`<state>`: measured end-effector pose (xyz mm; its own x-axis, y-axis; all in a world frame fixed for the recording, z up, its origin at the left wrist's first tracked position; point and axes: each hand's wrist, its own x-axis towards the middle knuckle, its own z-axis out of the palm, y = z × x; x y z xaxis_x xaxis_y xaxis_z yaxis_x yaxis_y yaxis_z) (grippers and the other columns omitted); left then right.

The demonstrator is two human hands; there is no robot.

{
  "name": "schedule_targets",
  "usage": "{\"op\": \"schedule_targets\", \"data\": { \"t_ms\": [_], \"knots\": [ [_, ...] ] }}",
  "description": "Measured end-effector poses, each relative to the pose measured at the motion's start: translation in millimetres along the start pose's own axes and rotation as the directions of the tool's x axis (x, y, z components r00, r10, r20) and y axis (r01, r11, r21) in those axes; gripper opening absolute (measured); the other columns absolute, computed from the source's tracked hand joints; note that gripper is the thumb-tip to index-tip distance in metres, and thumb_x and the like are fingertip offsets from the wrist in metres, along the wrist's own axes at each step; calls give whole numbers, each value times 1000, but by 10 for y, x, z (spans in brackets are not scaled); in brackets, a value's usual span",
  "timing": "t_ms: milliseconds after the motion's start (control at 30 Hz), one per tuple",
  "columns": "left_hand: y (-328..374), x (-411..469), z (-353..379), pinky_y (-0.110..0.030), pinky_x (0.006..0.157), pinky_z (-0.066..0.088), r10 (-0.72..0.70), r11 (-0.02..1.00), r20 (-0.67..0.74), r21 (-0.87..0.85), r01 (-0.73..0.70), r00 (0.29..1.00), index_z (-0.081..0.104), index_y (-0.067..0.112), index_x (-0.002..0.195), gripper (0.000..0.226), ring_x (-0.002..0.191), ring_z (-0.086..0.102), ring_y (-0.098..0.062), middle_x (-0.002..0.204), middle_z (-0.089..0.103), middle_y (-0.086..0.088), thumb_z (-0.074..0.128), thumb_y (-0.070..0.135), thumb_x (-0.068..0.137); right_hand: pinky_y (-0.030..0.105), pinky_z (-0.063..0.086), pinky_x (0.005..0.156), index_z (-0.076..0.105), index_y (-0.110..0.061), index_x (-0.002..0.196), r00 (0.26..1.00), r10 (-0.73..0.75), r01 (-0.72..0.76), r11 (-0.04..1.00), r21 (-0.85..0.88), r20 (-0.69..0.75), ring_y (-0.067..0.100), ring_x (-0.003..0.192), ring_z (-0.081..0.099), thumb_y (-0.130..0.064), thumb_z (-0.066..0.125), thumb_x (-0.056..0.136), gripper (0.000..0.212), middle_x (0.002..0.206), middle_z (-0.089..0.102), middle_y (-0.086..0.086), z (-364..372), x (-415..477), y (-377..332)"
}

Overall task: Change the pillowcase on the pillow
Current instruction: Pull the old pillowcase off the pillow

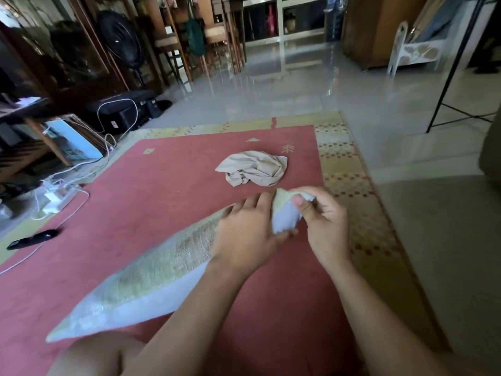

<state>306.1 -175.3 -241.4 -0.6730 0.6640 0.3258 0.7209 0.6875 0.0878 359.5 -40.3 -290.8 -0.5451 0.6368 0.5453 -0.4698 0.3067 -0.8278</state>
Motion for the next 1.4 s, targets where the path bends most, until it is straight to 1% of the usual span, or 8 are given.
{"op": "schedule_targets", "data": {
  "t_ms": [333, 467, 633, 767, 1000, 1100, 1233, 1400],
  "knots": [
    [-180, 435, -537, -38, 84, 55, -91, 870, -293, -488, -67, 952, 52, 55, 119, 36, 102, 71, -15, 102, 75, 16, 54, 62, 84, 32, 44, 106, 63, -38, 122, 983, 159, -151, 984, -90, 94, 6, 123, 58, -54, 64, 86, 40, 127, 65, -15, -373, 210, -256],
    [-156, 581, -840, -21, 75, 50, -128, 604, -390, -760, -240, 912, 77, 39, 89, 17, 82, 66, 7, 90, 76, 19, 70, 24, 88, 45, 35, 116, 45, -63, 130, 877, 441, -369, 873, -318, 193, 2, 135, 42, -89, 52, 69, 67, 145, 46, -27, -628, 148, 40],
    [-132, 644, -918, -23, 73, 45, -385, 239, -509, -861, -449, 770, 79, 16, 94, 13, 76, 59, -3, 79, 70, 18, 69, 16, 87, 56, 45, 100, 32, -72, 131, 838, 416, -471, 878, -81, -353, 29, 134, 44, -94, 50, 65, 72, 156, 35, -1, -1010, 336, 12],
    [-213, 604, -560, -24, 62, 40, -448, 123, -272, -962, -243, 852, 68, 12, 81, 20, 65, 46, -8, 71, 56, 6, 58, 5, 96, 58, 44, 103, 31, -57, 141, 806, 418, -378, 908, 179, -420, 23, 128, 53, -83, 68, 60, 92, 151, 44, -10, -1320, 441, -171],
    [-405, 350, -42, -43, 100, 45, -584, 293, 6, -931, 218, 812, 38, 20, 134, 52, 108, 55, -23, 109, 57, 2, 35, -6, 89, 48, 49, 94, 30, -48, 135, 824, 402, -469, 879, -82, -399, 25, 116, 56, -76, 73, 62, 89, 137, 50, -3, -1297, 367, -129],
    [-312, 427, -239, -63, 118, 16, -540, 625, -140, -727, 284, 830, 22, 29, 152, 81, 137, 35, -32, 146, 38, -14, 54, 7, 81, 33, 51, 84, 40, -45, 130, 867, 312, -376, 921, -100, -389, 15, 110, 61, -68, 74, 65, 77, 128, 58, -9, -1215, 388, -143],
    [80, 584, -350, -66, 115, 7, -131, 936, -68, -336, 100, 989, 36, 41, 145, 71, 150, 18, -26, 155, 36, -2, 46, 54, 75, 36, 57, 86, 55, -45, 120, 902, 263, -297, 954, -50, -342, 9, 105, 65, -50, 81, 74, 53, 118, 66, -13, -1173, 391, -139],
    [565, 765, -95, -68, 115, 5, 134, 984, -14, -118, -134, 991, 27, 39, 148, 79, 142, 32, -26, 148, 42, 1, 31, 80, 81, 43, 60, 83, 54, -37, 122, 904, 264, -296, 954, -46, -337, 10, 100, 67, -50, 79, 71, 58, 113, 67, -12, -1218, 337, -170]
  ]
}}
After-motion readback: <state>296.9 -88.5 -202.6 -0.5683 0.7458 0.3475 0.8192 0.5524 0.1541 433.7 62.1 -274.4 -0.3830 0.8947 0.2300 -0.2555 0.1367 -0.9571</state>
